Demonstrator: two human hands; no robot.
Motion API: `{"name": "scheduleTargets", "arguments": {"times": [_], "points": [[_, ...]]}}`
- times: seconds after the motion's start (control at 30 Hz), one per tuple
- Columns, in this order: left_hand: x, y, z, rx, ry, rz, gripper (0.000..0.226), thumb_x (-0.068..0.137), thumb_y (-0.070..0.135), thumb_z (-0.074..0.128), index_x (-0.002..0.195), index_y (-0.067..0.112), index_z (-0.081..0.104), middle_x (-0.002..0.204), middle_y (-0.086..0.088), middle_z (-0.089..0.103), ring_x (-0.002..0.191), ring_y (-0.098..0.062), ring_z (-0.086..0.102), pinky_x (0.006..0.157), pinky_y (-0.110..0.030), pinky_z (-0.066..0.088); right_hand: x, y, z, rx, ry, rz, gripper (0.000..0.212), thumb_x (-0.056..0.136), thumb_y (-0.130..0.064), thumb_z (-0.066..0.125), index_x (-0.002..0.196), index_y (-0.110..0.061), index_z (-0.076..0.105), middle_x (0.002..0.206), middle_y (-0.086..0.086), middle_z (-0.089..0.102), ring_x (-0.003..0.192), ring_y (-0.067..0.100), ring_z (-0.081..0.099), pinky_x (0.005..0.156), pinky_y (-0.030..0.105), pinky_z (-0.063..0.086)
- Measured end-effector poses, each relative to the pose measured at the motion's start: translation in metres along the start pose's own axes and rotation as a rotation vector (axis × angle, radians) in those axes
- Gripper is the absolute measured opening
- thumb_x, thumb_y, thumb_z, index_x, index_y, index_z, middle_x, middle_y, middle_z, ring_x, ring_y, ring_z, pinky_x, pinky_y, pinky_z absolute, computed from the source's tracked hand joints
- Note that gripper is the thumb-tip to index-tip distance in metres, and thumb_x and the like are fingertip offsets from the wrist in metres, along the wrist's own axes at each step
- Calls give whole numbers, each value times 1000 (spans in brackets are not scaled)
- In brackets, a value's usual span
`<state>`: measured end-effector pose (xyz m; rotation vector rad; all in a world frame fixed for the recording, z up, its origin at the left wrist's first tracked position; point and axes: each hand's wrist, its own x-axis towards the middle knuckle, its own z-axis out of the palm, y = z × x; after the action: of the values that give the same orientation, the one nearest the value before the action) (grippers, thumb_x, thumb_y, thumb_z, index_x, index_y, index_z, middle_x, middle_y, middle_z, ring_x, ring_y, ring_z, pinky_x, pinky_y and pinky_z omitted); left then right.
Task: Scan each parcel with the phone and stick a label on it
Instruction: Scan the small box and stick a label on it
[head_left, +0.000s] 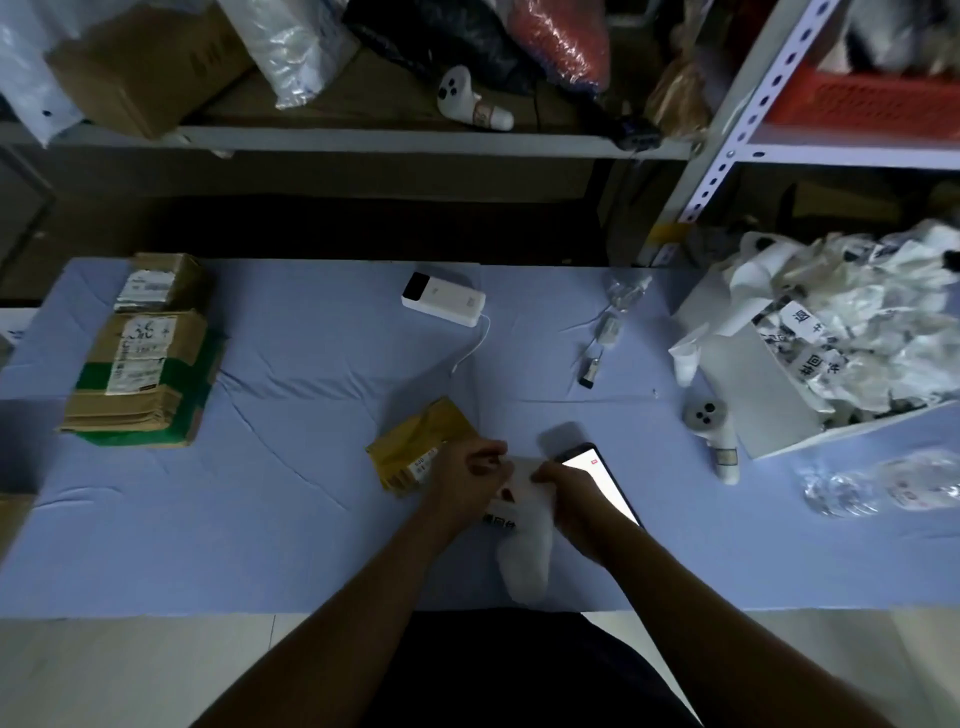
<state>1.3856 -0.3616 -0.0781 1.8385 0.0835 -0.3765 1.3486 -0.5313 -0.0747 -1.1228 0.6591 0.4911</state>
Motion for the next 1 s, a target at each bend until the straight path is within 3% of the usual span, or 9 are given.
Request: {"name": "scheduleTargets", "arguments": {"times": [0.1,0.3,0.4,0.53,0.67,0.77,0.83,0.9,1.0], "points": [[0,-2,-5,-14,-16,36,22,81,2,80,99,14,76,88,3,72,71,4,68,62,-12,52,1,-1,7,106,-14,79,36,99,-25,63,118,5,69,114,25,72,107,38,68,97,45,55],[6,-6,-22,99,-53,173,17,79,5,82,96,7,78,83,3,72,72,3,63,68,-14,51,6,7,12,35,81,-70,22,96,0,62,116,-3,70,105,16,75,91,22,72,73,29,59],[5,-12,-26,123,-86,223,23,78,5,83,100,6,76,83,5,68,70,3,59,65,-14,48,10,9,15,4,90,-114,23,93,6,62,115,1,71,107,21,74,94,27,73,79,32,60],[3,-17,-29,100,-136,227,35,73,7,88,105,10,74,88,6,63,70,3,57,65,-15,48,10,12,18,-7,-13,-103,24,91,3,64,108,-6,77,109,21,74,101,34,73,83,37,60],[5,-18,-32,116,-100,209,41,68,13,92,103,21,73,100,7,62,85,3,58,71,-10,46,10,14,20,-10,-49,-102,36,89,10,62,116,-10,73,112,16,75,102,33,73,81,38,60],[10,-18,-31,121,-50,185,38,73,11,88,106,19,72,107,2,63,96,-7,61,75,-8,47,8,11,21,-57,-51,-130,43,89,11,61,121,-17,69,115,10,75,105,29,73,84,41,60],[13,-19,-30,153,-63,219,36,75,9,85,107,15,72,106,0,64,98,-14,62,80,-16,50,7,8,22,-89,-43,-159,44,90,12,60,119,-19,69,115,9,75,105,28,72,84,40,60],[16,-17,-29,212,-75,286,33,78,16,84,109,13,73,106,3,66,99,-13,63,85,-24,53,5,5,25,-125,-36,-190,42,91,10,60,120,-19,69,114,9,76,105,27,73,85,37,60],[21,-10,-29,401,-101,425,43,87,43,71,117,13,73,114,5,68,102,-6,63,90,-20,50,4,-2,28,-182,-23,-258,33,94,1,64,118,-19,72,109,7,77,103,22,74,81,28,60]]}}
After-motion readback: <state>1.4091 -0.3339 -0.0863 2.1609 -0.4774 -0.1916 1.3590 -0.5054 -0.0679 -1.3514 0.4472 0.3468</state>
